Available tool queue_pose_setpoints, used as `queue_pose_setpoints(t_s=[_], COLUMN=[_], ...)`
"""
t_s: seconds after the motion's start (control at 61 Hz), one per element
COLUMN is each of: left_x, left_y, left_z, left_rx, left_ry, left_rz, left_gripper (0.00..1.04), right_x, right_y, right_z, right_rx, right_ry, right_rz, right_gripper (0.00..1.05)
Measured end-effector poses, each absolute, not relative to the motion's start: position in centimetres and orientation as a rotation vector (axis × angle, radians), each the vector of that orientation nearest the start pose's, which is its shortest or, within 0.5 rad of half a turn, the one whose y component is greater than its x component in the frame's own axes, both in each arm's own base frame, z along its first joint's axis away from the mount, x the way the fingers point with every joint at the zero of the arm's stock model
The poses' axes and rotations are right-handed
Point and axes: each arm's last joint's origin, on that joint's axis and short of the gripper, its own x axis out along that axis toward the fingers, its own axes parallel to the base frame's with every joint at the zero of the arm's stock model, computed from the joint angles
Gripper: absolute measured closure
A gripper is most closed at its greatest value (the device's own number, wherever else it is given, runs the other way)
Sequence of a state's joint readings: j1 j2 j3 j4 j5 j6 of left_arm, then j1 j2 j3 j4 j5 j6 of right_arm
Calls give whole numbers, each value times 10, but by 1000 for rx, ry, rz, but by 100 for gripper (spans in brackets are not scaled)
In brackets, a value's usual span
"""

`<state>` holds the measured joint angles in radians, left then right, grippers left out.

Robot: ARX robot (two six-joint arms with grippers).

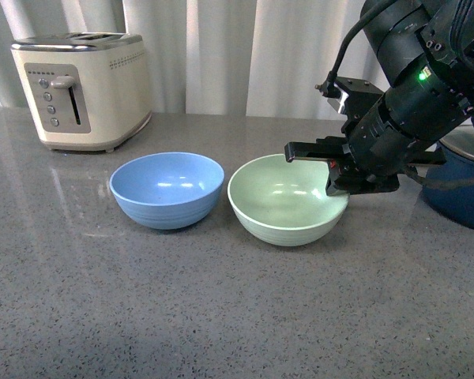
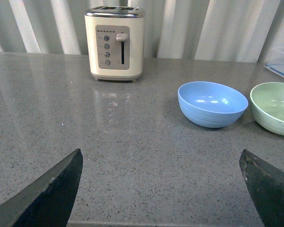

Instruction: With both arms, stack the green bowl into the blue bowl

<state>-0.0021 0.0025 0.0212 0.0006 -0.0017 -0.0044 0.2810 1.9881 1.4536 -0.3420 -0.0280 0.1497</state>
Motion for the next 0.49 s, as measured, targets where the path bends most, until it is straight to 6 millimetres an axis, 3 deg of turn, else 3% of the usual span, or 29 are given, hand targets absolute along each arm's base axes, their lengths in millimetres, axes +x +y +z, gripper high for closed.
queue_pose_setpoints(t_s=[0.262, 0.361, 0.492], left_x=[97, 97, 97], left_y=[0, 0, 0], left_z=[171, 171, 171], left_rx=[-4, -4, -4], left_ry=[-19, -19, -19], left_rz=[0, 0, 0], left_gripper=[7, 7, 7], right_x=[413, 413, 411], right_y=[124, 135, 150], right_z=[227, 247, 259], right_rx=[29, 26, 14], right_ry=[831, 791, 766], right_rz=[269, 312, 364], right_gripper=[104, 104, 104])
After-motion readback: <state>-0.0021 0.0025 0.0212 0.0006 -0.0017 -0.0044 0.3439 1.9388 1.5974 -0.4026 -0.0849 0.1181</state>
